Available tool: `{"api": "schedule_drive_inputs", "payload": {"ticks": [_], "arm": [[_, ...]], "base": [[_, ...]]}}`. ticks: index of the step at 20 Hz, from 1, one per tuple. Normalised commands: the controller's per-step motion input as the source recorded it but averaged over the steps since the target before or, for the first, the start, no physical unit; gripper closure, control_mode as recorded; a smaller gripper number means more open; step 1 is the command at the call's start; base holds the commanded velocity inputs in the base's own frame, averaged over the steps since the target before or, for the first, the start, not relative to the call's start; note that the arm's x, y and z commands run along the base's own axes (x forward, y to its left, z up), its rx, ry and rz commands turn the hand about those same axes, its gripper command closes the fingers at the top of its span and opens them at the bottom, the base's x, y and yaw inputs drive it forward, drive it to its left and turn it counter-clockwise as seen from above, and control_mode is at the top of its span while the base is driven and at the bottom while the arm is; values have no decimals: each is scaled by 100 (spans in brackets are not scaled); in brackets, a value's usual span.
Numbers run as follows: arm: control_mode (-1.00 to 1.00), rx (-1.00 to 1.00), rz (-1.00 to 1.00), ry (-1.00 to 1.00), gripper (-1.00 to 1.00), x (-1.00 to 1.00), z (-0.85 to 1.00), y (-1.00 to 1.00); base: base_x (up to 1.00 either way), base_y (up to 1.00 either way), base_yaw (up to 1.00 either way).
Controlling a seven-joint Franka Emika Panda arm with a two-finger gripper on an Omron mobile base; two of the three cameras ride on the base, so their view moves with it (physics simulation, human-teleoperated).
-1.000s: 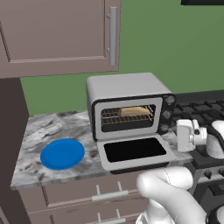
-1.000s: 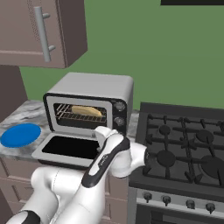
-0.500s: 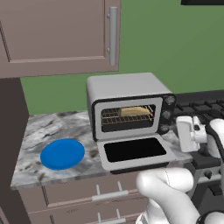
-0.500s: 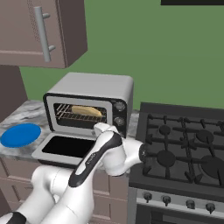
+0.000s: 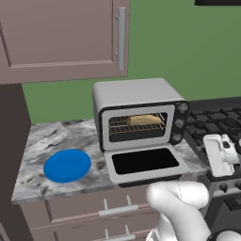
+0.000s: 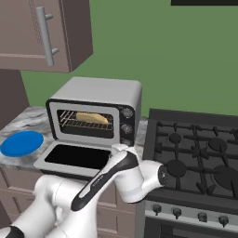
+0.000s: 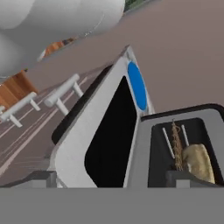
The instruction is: Pull the toaster oven rack outwards. Pick up the baguette from the plate and place it on the toaster oven rack. Close the toaster oven door fully and set the temperature to the lowest setting.
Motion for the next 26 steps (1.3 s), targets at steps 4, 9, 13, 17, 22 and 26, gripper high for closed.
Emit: {"api": "schedule_drive_inputs", "payload": {"ticks": [4,9,13,17,22,26], "arm": [[-100,0,0,0,-100,-30,-71,28],[-100,-1,2,-4,-100,-4,-29,46],[-100,-5,0,-1,-100,0,-1,5],[-100,-4,0,-3,-100,0,-2,10],[-100,-1,0,-1,-100,1,-9,16],[-100,0,0,-1,-100,10,-1,26]], "base": [[0,0,0],[0,0,0],[0,0,0],[0,0,0],[0,0,0],[0,0,0]]}}
